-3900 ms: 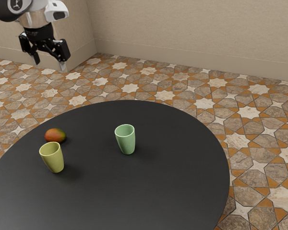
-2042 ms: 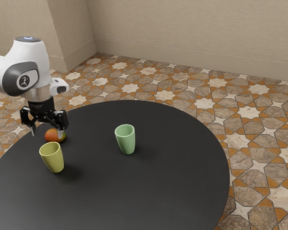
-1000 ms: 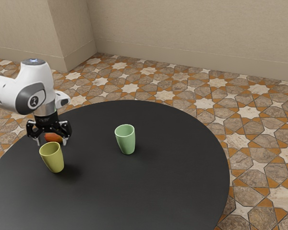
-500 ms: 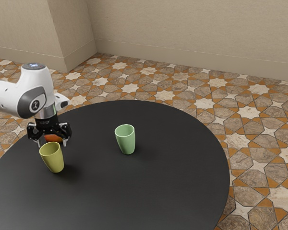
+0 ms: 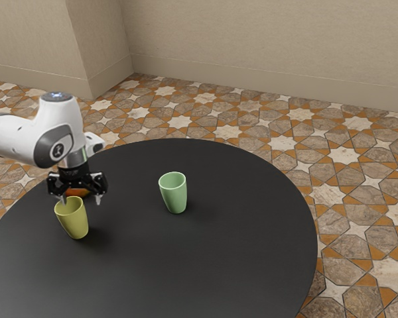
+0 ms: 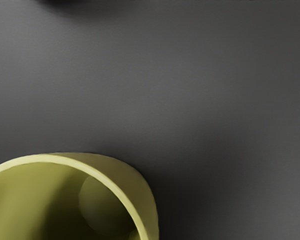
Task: Place the left cup onto the right cup
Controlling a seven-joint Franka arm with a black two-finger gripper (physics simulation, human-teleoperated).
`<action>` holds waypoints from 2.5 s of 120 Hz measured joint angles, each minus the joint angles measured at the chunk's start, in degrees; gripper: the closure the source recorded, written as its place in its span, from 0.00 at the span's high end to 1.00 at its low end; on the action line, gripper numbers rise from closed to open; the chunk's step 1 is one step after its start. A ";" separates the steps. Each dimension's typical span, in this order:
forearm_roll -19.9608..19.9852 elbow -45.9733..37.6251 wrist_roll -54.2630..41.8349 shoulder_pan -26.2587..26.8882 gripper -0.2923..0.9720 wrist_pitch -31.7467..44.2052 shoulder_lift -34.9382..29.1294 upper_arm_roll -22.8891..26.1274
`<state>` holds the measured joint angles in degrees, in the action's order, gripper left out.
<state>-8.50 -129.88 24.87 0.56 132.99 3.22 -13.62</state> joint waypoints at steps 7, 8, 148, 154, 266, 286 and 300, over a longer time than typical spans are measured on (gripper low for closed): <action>0.02 0.09 0.03 -0.15 0.77 0.22 0.26 0.00; 0.03 0.10 0.04 -0.18 0.77 0.26 0.28 0.00; 0.31 0.77 0.49 -0.45 0.52 2.89 3.33 0.00; 0.30 0.77 0.49 -0.45 0.47 3.00 3.36 0.00; 0.02 0.46 0.81 -0.41 0.16 3.17 2.90 -0.06; -0.27 0.41 0.93 -0.43 0.15 2.68 1.11 -0.03; -0.46 0.47 1.03 -0.42 0.15 1.97 -0.81 0.02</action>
<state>-8.96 -129.41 25.91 0.14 134.97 2.41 -13.60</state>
